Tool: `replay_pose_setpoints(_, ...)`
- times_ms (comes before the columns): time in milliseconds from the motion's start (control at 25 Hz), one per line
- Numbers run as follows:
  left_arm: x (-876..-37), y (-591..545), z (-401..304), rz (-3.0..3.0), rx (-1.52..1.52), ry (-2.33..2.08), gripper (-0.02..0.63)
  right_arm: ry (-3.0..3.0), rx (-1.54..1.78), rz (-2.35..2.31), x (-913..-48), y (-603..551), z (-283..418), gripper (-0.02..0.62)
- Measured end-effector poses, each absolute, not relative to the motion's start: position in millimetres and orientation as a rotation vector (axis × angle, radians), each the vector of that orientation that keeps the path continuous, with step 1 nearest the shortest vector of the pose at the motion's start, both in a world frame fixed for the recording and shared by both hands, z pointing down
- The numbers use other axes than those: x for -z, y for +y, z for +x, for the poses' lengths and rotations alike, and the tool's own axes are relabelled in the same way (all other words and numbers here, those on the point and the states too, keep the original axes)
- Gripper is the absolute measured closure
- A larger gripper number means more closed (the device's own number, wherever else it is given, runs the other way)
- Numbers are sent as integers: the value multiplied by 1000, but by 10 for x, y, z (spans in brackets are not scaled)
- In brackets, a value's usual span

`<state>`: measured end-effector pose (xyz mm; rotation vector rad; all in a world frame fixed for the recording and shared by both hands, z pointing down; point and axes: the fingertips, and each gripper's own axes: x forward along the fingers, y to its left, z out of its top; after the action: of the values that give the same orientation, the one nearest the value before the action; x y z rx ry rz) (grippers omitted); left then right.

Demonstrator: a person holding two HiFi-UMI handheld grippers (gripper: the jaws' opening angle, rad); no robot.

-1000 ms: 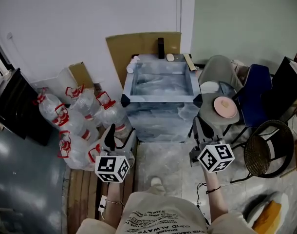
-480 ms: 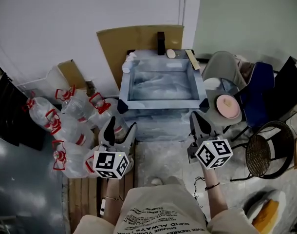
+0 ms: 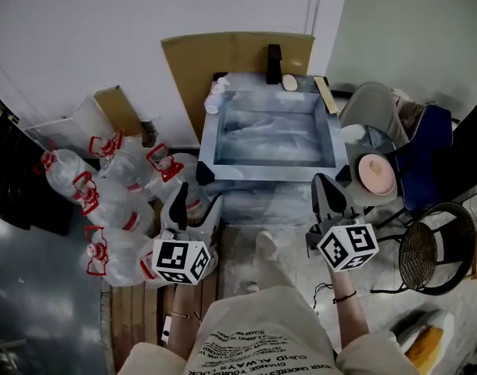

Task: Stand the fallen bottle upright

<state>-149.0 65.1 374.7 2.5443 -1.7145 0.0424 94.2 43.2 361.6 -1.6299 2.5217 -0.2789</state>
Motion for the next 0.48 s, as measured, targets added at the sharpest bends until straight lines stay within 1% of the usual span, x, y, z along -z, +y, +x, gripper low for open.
replay_pose_setpoints(480,-3812,-326,-1589,2477,-134,-1744,276,2586,375,-1556,-3734,-663,676,592)
